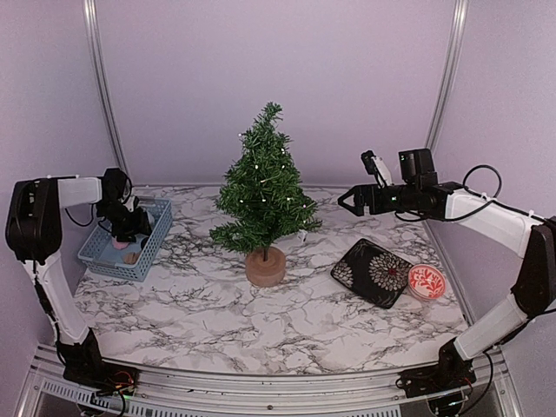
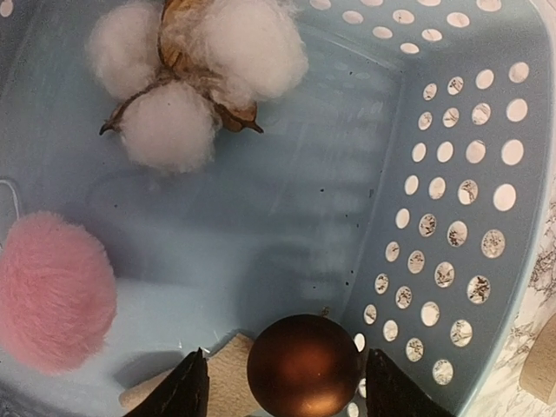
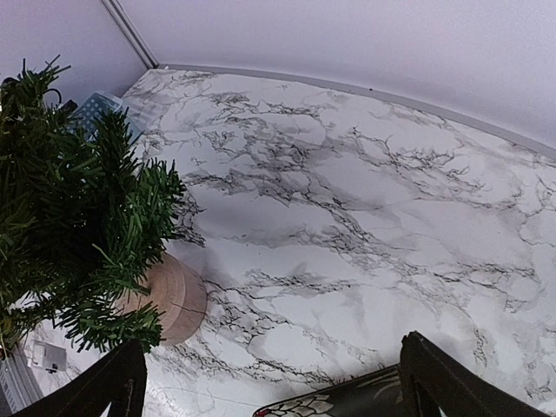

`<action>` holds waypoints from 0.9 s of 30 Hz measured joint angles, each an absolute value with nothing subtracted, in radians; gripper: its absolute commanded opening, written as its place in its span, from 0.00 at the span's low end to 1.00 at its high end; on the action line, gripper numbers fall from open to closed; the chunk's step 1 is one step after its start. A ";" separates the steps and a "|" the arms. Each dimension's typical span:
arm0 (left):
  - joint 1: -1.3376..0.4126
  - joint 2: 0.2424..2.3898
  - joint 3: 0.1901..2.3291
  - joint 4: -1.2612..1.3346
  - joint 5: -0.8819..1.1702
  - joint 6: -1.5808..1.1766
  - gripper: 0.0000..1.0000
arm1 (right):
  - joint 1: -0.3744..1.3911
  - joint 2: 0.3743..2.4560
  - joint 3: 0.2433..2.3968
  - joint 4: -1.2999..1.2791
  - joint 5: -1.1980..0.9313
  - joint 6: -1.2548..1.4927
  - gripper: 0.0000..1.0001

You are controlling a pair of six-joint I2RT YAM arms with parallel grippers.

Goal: Decorate the small christmas tree

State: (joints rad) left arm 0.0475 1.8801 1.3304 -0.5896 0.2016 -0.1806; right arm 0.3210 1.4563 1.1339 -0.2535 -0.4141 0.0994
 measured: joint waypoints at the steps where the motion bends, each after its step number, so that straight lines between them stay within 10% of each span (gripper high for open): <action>1: 0.045 1.883 1.330 -0.590 0.202 -0.179 0.63 | 0.321 1.456 1.134 -0.254 -0.414 0.099 0.99; 27: 0.042 1.876 1.343 -0.615 0.197 -0.225 0.51 | 0.321 1.456 1.135 -0.257 -0.419 0.096 0.99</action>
